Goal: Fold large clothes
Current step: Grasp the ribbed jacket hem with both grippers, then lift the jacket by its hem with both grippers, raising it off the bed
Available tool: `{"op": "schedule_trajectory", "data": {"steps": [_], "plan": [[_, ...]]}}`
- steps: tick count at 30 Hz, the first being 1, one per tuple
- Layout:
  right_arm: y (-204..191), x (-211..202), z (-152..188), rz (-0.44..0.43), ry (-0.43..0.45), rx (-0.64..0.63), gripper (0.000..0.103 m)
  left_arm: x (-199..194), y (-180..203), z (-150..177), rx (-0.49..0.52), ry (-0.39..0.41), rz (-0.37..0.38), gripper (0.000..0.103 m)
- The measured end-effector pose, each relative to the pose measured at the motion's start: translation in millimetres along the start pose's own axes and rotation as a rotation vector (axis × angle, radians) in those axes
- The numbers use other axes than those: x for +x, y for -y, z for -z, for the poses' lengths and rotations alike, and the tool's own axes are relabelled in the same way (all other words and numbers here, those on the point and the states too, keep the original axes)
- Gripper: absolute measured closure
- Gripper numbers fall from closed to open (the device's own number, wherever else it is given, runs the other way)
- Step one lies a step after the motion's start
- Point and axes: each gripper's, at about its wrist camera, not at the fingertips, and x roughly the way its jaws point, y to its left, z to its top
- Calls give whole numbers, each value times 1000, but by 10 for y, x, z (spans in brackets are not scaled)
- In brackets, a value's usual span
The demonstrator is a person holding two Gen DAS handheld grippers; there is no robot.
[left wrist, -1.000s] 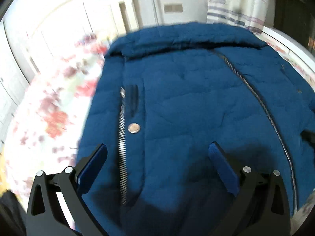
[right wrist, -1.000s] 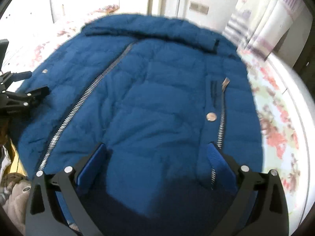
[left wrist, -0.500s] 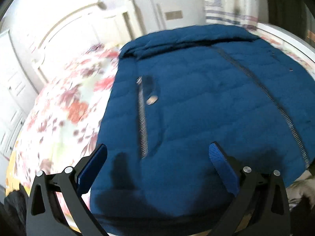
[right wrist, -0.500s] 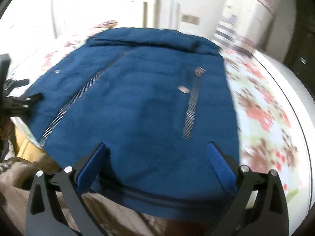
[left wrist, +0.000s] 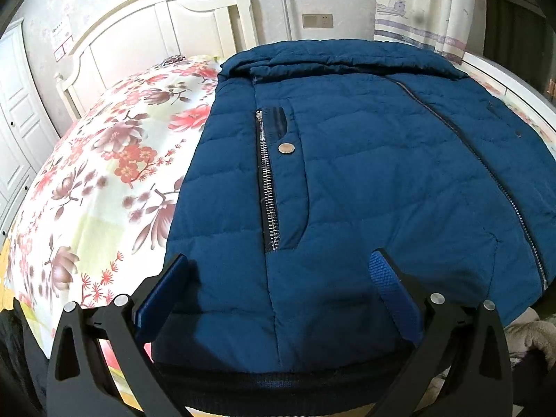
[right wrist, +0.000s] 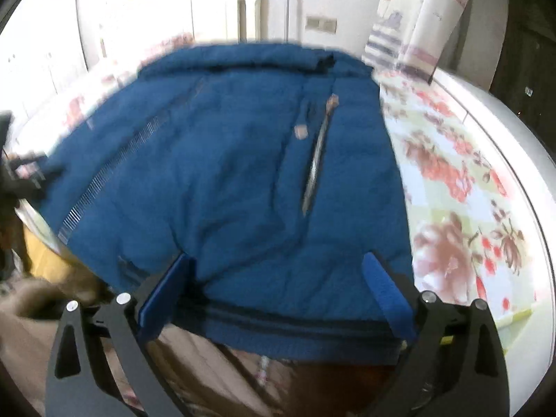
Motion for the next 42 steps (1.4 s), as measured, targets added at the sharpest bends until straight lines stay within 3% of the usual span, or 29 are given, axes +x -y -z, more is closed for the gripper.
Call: {"op": "schedule_trajectory", "data": {"steps": [2, 8, 13, 16, 19, 22, 24, 25, 27, 29, 31, 33, 37, 42], "plan": [[75, 7, 37, -38, 16, 36, 4, -6, -22, 15, -10, 4, 11, 4], [44, -35, -40, -7, -21, 26, 4, -11, -24, 32, -13, 12, 15, 4], [3, -157, -134, 6, 38, 16, 4, -10, -19, 39, -11, 13, 11, 4], [1, -23, -71, 26, -17, -7, 3, -10, -19, 45, -14, 13, 15, 4], [78, -24, -27, -23, -13, 42, 3, -55, -20, 47, -16, 10, 24, 5], [120, -211, -37, -10, 22, 17, 3, -239, -215, 104, -76, 55, 97, 5], [332, -307, -22, -13, 47, 89, 3, -293, -443, 172, -165, 59, 179, 5], [494, -325, 1, -35, 52, 156, 3, -307, -626, 236, -243, 60, 254, 5], [803, -312, 84, -113, 50, 298, 8, -295, -836, 325, -325, 49, 326, 5], [952, -270, 134, -178, 40, 363, 20, -291, -933, 399, -352, 51, 382, 6], [979, -209, 196, -239, 14, 383, 30, -307, -927, 423, -340, 52, 417, 7], [964, -239, 226, -265, 16, 376, 30, -315, -878, 422, -327, 48, 435, 10], [1118, -269, 260, -330, 1, 422, 41, -315, -764, 400, -280, 23, 418, 23], [1167, -225, 297, -408, 7, 482, 44, -245, -1025, 430, -402, 4, 533, 39]]}}
